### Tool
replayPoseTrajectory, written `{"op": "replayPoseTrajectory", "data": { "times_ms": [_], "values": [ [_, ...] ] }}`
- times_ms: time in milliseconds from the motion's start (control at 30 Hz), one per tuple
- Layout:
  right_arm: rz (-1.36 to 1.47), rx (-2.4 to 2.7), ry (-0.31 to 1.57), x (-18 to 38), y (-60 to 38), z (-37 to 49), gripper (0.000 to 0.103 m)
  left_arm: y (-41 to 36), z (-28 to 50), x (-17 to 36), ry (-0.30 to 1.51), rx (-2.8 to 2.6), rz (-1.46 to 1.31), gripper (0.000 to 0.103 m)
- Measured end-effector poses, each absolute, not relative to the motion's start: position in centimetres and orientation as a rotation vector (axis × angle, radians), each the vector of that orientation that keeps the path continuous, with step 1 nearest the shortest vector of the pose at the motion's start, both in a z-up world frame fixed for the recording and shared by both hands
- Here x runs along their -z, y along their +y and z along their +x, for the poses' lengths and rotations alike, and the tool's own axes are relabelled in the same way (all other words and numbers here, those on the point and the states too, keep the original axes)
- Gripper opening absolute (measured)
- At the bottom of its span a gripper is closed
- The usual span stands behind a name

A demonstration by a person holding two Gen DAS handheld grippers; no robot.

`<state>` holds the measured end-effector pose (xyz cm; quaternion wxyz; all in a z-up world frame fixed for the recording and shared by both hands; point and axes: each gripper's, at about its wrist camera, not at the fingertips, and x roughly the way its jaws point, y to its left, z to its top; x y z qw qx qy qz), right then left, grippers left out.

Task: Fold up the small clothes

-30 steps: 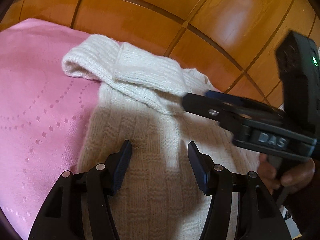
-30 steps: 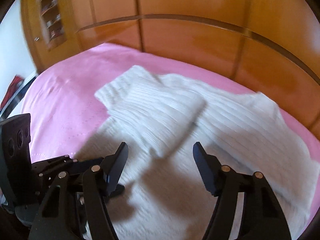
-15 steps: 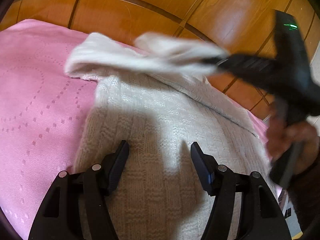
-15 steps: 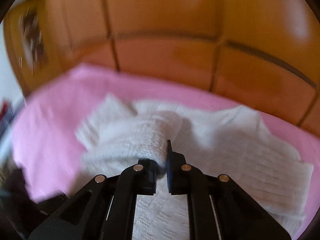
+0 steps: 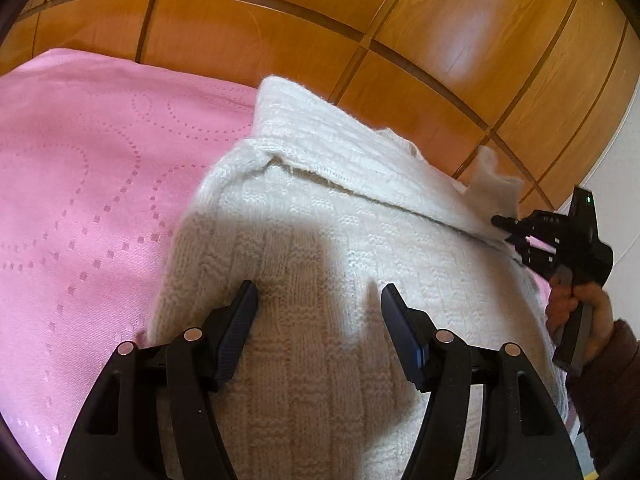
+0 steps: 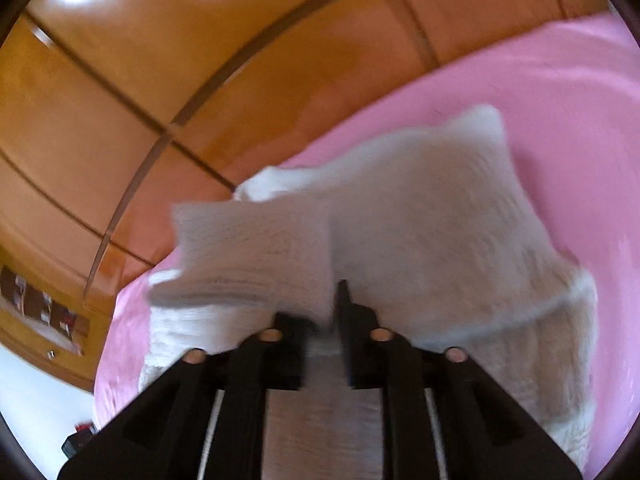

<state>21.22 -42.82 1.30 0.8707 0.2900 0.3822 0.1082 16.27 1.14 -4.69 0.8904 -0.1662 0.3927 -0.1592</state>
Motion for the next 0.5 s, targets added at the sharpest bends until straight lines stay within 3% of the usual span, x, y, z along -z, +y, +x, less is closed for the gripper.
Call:
{"op": "replayPoseTrajectory", "data": {
  "times_ms": [67, 133, 233, 400, 467, 500],
  "values": [
    [0.649, -0.234, 0.785, -1.0, -43.3, 20.8, 0.045, 0.6, 16.6, 4.1, 0.857, 0.314, -0.318, 0.065],
    [0.665, -0.235, 0.765, -1.6, -43.3, 20.6, 0.06, 0.5, 17.4, 3.1, 0.875, 0.353, -0.386, 0.077],
    [0.679, -0.224, 0.737, -2.2, -43.9, 20.4, 0.068, 0.0, 19.2, 1.9, 0.863, 0.408, -0.474, 0.078],
    [0.71, -0.173, 0.725, -2.2, -45.7, 20.6, 0.066, -0.2, 25.1, 2.2, 0.879, 0.328, -0.553, 0.079],
    [0.718, -0.14, 0.732, -1.6, -46.5, 20.9, 0.051, 0.8, 26.8, 2.6, 0.88, 0.283, -0.639, 0.079],
    [0.717, -0.127, 0.742, -1.4, -46.6, 21.1, 0.043, 1.6, 27.5, 2.8, 0.874, 0.256, -0.685, 0.073]
  ]
}}
